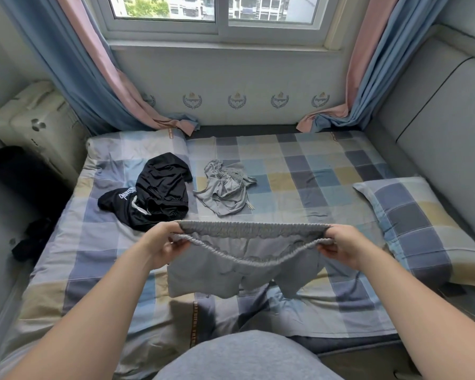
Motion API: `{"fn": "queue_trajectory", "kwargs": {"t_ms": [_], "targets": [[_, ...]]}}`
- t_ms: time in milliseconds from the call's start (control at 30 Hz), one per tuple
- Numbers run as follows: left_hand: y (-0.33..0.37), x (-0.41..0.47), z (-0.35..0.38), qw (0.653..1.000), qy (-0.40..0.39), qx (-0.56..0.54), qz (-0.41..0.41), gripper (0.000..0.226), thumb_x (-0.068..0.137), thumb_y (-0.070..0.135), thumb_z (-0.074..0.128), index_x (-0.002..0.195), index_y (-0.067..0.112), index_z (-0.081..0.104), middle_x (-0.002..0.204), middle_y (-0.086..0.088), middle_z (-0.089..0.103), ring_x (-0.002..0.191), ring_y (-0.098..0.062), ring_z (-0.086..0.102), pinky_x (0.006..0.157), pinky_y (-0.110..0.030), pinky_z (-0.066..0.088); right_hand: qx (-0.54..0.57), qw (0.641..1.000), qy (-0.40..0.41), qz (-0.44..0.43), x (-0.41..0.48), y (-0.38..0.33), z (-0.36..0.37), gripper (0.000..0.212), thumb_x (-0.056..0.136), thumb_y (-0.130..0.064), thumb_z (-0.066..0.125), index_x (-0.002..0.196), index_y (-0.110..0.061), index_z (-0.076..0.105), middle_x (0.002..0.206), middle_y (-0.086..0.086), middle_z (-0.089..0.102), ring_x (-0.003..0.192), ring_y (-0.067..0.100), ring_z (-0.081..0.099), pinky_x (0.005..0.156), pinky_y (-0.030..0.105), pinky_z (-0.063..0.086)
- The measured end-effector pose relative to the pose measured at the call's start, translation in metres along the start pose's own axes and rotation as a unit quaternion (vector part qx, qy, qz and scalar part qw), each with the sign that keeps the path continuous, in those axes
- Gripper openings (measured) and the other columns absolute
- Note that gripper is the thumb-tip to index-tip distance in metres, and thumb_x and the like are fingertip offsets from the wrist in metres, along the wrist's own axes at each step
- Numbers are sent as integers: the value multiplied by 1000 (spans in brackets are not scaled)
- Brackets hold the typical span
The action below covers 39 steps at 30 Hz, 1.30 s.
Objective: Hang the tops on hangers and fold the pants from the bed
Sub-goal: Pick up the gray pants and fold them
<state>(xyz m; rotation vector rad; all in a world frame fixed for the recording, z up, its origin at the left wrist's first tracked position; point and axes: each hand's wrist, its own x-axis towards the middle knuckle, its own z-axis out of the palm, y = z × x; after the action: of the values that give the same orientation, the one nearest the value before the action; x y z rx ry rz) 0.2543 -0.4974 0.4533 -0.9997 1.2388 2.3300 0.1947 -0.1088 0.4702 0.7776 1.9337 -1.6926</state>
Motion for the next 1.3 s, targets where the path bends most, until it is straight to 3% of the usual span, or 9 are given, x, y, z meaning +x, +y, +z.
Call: {"fn": "queue_trajectory", "kwargs": {"t_ms": [167,300,433,567,767,867,1000,1200,1300], "targets": [[0,0,-2,994,-30,-63,81,26,93,-5,44,108,5,63,91,-12,65,87,-19,66,90,-28,56,126,987,-89,-36,-9,-10,-7,23,94,3,55,116,-2,62,106,19,71,95,29,71,85,36,55],[-4,0,2,986,-19,-20,165,47,88,-22,38,123,2,58,102,-10,66,95,-19,66,95,-26,53,141,979,-121,-89,-13,-13,-11,35,88,15,56,117,-2,62,110,16,74,101,26,73,88,36,58],[-9,-1,5,928,103,206,293,32,85,-11,70,112,5,68,98,-10,71,90,-19,63,87,-33,53,57,980,-51,-186,-12,-12,-11,26,80,10,71,103,-1,71,106,22,74,94,24,75,79,29,62],[-7,-1,3,905,116,249,326,14,92,1,69,85,13,70,74,-3,63,77,-19,55,65,-28,52,-73,959,24,-274,-12,-13,-16,21,90,2,68,90,-19,74,92,9,76,88,23,72,86,42,60],[2,-4,-1,822,164,386,386,7,95,18,67,96,12,72,106,-10,67,103,-27,59,95,-48,46,-283,872,125,-378,-20,-11,-25,7,96,-22,68,90,-25,65,90,1,68,85,30,61,74,41,47],[7,-13,8,851,120,347,375,19,101,18,58,87,6,64,83,-1,59,77,-9,52,77,-37,41,-282,875,106,-379,-26,-12,-25,10,99,-27,62,89,-23,63,75,5,65,64,24,52,60,37,42],[12,-16,17,875,107,319,349,35,105,19,51,90,-13,53,81,-10,51,77,-19,45,73,-36,36,-274,881,120,-368,-30,-15,-23,21,101,-29,58,83,-18,57,65,5,54,58,17,44,57,34,36],[5,-18,38,948,177,180,194,26,104,23,53,85,6,62,82,-10,61,75,-22,58,69,-17,52,-221,912,148,-313,-31,-22,-8,27,98,-25,63,75,-11,58,68,2,60,64,17,52,57,29,38],[2,-23,52,990,118,35,72,27,105,25,52,109,2,66,101,-17,70,90,-30,68,82,-41,58,-95,958,112,-245,-34,-25,7,24,96,-20,64,76,-9,59,74,8,61,73,23,58,68,35,48]]}}
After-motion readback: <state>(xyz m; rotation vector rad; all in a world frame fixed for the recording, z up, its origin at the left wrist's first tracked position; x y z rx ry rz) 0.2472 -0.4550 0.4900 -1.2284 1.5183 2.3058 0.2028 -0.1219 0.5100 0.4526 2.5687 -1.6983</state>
